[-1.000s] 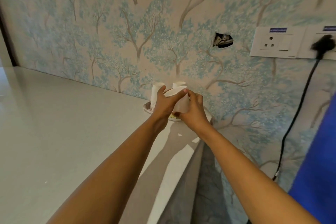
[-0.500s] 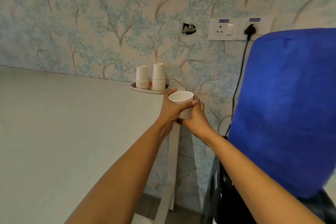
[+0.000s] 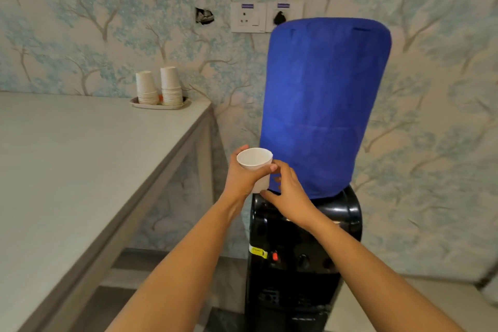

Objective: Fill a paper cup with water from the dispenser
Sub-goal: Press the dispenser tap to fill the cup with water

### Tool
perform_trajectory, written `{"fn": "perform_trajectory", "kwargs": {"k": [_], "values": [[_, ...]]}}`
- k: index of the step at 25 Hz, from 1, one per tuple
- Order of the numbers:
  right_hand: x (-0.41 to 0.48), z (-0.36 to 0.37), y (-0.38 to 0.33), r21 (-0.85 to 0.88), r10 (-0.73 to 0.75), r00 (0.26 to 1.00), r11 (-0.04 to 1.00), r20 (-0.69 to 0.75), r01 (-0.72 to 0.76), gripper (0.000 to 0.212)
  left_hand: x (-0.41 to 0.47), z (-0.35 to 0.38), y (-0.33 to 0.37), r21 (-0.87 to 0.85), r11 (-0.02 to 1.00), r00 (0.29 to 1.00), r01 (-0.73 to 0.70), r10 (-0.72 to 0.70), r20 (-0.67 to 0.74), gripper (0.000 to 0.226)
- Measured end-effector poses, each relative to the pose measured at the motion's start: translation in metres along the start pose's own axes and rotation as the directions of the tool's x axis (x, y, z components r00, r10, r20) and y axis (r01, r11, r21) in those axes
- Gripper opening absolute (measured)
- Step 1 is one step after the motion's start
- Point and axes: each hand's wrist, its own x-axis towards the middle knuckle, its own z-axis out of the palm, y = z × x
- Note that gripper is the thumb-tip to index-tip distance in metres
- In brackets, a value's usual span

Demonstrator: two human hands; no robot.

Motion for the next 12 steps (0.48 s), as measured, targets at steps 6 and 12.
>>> {"fn": "perform_trajectory", "kwargs": {"k": [6, 12], "values": [[-0.063, -0.025, 0.096, -0.264, -0.007, 1.000, 0.965, -0.017, 0.003, 0.051, -0.054, 0.054, -0.069, 0.090, 0.996, 1.000, 0.003, -0.003, -0.006, 0.085], [-0.106, -0.012, 0.181, -0.669, 0.055, 0.989, 0.742, 0.136, 0.050, 0.060, -0.105, 0.073, -0.155, 0.162, 0.981, 0.992, 0.105, -0.115, 0.053, 0.085]]}}
